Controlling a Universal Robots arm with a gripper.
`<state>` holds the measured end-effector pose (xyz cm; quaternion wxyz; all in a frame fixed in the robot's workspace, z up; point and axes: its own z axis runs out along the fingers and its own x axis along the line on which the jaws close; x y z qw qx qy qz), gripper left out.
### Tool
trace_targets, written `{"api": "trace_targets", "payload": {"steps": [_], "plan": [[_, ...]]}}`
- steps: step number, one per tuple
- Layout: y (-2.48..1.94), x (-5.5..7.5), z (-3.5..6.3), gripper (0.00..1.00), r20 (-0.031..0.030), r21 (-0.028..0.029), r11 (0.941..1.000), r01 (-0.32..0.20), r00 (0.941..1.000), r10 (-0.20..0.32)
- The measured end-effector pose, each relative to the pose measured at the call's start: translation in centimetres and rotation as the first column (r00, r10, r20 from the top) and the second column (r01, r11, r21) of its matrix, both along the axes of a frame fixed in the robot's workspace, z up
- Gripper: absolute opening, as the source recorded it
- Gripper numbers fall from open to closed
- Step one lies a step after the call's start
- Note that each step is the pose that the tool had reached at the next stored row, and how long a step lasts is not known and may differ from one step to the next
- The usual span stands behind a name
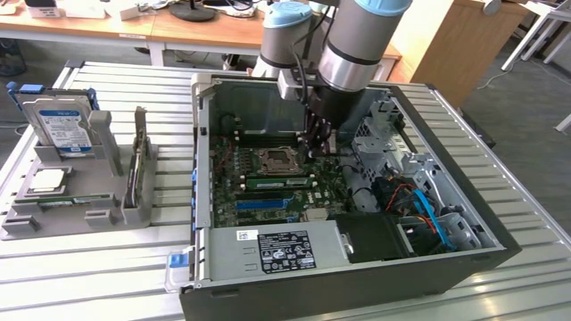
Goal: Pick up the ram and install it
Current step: 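Press down the ram until it locks into place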
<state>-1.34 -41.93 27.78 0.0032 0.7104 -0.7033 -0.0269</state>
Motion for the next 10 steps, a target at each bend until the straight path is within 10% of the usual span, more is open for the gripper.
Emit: {"api": "trace_targets", "payload": {"steps": [10], "plan": [[-0.01,1.01,0.00,0.11,0.0000,0.0000,0.9999,-0.013,0.9999,0.013]]}}
